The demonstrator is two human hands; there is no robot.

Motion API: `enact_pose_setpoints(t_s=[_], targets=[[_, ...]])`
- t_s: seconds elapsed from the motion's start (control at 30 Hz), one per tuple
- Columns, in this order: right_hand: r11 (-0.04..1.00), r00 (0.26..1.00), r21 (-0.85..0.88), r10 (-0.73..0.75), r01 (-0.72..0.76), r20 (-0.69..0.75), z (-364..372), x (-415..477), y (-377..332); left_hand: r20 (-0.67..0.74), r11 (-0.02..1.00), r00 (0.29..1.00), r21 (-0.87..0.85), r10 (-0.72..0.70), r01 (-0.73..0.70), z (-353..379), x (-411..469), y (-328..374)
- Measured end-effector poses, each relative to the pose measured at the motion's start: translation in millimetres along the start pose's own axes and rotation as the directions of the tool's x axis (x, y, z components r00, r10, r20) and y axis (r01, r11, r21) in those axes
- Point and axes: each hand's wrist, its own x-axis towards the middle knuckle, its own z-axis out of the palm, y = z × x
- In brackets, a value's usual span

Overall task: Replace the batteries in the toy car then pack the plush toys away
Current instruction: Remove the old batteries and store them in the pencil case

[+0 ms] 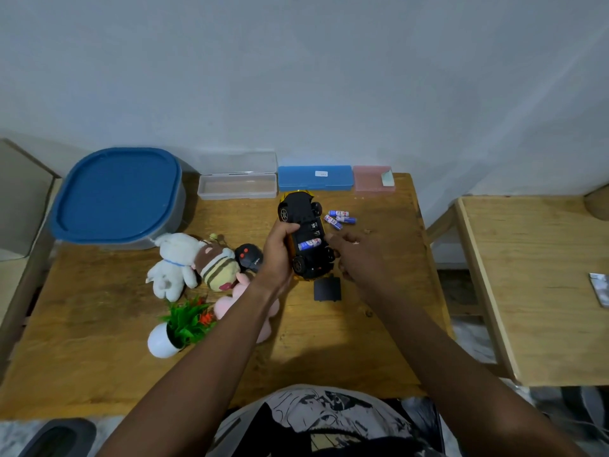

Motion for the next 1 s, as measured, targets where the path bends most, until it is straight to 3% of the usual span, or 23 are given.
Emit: enact_pose_setpoints(t_s=[0.13,0.33,0.6,0.8,1.0], targets=[[0.955,0.964,-0.177,-0.254,0.237,-0.079,4,1,5,-0.007,0.99,0.994,0.091,0.112,-0.111,2,2,-1],[0.916,0.94,-0.251,-0.336,0.312,-0.059,6,4,8,0.037,0.942,0.963,0.199,0.267,-0.269,6,2,0],[0.938,0.959,-0.227,-0.28,0.263,-0.046,7,11,5,0.056,0.884,0.933,0.303,0.357,-0.356,11,-3,-2],[0.977,0.984,-0.125,-0.176,0.173,-0.015,5,9,2,0.071,0.893,0.94,0.296,0.332,-0.338,15,-5,-2],[0.996,0.995,0.004,-0.09,0.09,-0.031,5,6,-3,-0.007,0.931,0.953,0.217,0.302,-0.294,10,1,-5]])
